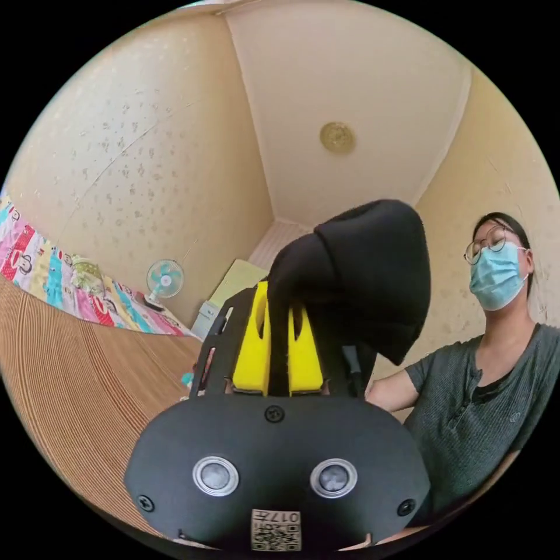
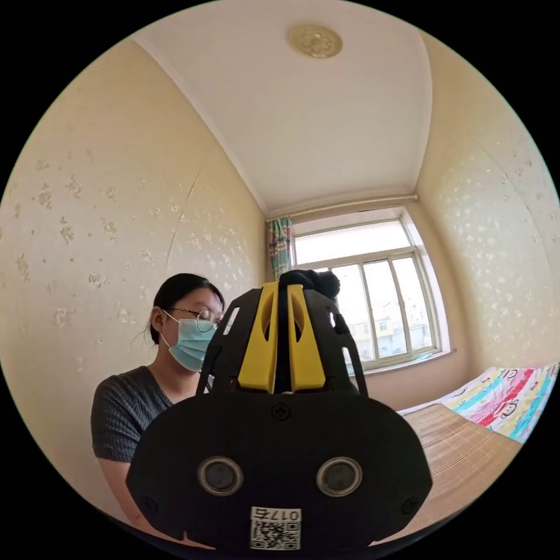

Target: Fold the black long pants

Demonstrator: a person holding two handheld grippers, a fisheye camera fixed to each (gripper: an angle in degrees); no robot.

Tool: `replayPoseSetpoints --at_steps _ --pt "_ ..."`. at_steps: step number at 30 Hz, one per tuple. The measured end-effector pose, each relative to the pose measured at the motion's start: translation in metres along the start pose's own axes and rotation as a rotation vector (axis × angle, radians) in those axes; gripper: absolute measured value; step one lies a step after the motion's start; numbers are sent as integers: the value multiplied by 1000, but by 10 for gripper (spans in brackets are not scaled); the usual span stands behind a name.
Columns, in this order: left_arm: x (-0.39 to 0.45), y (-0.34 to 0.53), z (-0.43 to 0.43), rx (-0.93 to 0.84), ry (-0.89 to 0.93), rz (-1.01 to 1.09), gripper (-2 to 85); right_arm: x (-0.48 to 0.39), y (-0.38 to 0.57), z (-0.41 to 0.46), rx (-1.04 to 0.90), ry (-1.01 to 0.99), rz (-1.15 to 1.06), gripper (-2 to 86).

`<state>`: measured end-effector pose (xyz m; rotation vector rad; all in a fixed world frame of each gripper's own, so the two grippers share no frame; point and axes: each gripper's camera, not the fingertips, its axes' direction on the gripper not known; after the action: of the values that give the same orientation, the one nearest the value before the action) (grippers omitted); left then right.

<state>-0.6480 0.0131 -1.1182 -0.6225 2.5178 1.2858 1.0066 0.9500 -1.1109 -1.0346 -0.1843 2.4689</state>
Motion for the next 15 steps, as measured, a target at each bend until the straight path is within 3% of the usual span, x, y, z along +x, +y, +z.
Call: replayPoseSetpoints --at_steps 5,7,15 --pt "120 -122 -25 95 -153 124 39 -47 -54 2 -61 498 -46 20" --pt "179 -154 -26 109 -208 237 39 -55 -59 12 -71 598 -48 21" --pt "266 -88 -59 273 -365 526 40 -76 29 42 104 821 -164 19"
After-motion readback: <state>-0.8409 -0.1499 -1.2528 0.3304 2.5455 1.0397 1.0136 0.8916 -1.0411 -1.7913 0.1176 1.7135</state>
